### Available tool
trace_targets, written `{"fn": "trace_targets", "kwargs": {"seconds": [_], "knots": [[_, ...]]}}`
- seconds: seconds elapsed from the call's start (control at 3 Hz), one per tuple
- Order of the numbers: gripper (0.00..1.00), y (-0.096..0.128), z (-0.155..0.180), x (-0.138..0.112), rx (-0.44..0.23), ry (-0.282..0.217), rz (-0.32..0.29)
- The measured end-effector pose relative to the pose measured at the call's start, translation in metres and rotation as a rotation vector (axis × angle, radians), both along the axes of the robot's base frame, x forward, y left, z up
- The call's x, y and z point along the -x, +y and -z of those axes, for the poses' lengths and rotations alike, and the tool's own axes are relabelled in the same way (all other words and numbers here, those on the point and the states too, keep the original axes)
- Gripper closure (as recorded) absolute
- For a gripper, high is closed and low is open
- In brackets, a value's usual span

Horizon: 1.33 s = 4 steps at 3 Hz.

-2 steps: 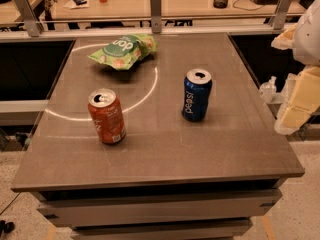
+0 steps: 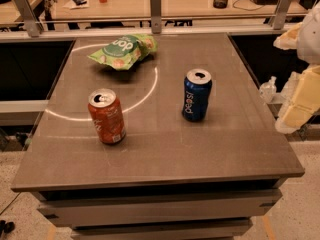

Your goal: Pick pepsi can

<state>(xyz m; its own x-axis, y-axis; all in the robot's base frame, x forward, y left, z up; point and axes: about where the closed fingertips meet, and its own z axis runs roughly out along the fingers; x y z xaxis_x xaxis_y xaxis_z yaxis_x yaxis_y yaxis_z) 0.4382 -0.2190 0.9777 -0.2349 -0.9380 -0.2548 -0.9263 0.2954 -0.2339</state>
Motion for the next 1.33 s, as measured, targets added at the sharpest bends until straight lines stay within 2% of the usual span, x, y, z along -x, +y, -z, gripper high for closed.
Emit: {"fn": "trace_targets", "kwargs": {"seconds": [0.33, 0.67, 1.0, 1.33], "knots": [[0.00, -0.037, 0.026, -0.007, -0.174, 0.010, 0.158], [0.00, -0.062, 0.046, -0.011, -0.394, -0.058, 0.271], [0.00, -0.066, 0.059, -0.017, -0.594, -0.162, 0.298], [0.00, -0.042, 0.050, -0.021, -0.760, -0.223, 0.242]]}}
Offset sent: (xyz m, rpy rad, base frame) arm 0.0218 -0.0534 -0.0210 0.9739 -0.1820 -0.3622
